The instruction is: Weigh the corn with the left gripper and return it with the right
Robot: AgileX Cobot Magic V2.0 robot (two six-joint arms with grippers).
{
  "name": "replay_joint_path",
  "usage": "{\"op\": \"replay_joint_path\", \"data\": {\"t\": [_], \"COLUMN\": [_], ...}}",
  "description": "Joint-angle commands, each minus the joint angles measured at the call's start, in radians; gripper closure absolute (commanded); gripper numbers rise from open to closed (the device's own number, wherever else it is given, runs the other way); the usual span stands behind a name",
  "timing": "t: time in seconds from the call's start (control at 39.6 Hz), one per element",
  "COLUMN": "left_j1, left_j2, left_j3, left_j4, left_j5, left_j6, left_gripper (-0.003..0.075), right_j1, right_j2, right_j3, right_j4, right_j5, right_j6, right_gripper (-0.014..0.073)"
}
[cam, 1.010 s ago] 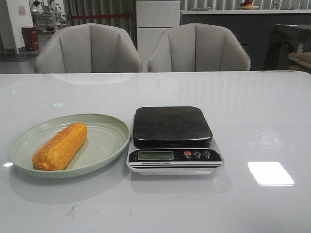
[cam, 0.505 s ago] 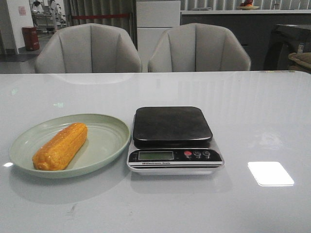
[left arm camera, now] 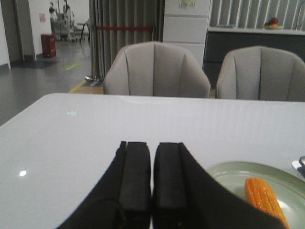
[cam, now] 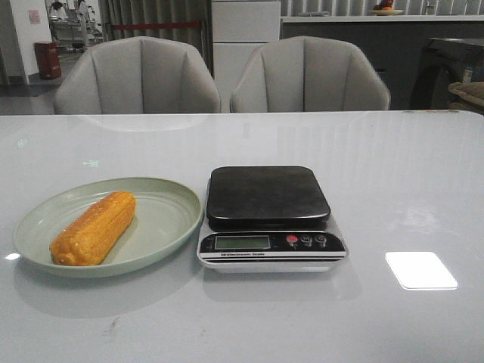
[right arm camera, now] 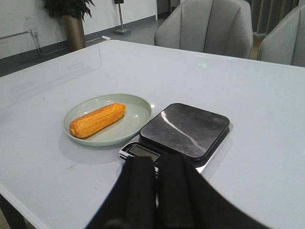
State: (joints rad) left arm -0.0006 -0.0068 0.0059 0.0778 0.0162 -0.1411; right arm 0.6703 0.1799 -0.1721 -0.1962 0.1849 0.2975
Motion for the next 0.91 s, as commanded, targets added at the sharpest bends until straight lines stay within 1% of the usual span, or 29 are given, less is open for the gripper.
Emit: {"op": "replay_joint_path", "data": {"t": [0.0,0.88], "left_j1": [0.001,-0.008], "left_j2": [-0.021,-0.021], "left_j3": [0.031,0.031], "left_j4": [0.005,0.005], "left_j5": [-0.098,-0.096], "left_j6": [-0.004,-0.004], "left_gripper": [0.0607,0.0607], "right_j1": [-0.005,-0.005], "right_j2": [0.008,0.008], "right_j3": [-0.026,-0.026], "right_j4": [-0.012,-0.012], "right_j5": [-0.074,-0.074], "right_j6": [-0.010,-0.010], "right_gripper": [0.0431,0.0431]}}
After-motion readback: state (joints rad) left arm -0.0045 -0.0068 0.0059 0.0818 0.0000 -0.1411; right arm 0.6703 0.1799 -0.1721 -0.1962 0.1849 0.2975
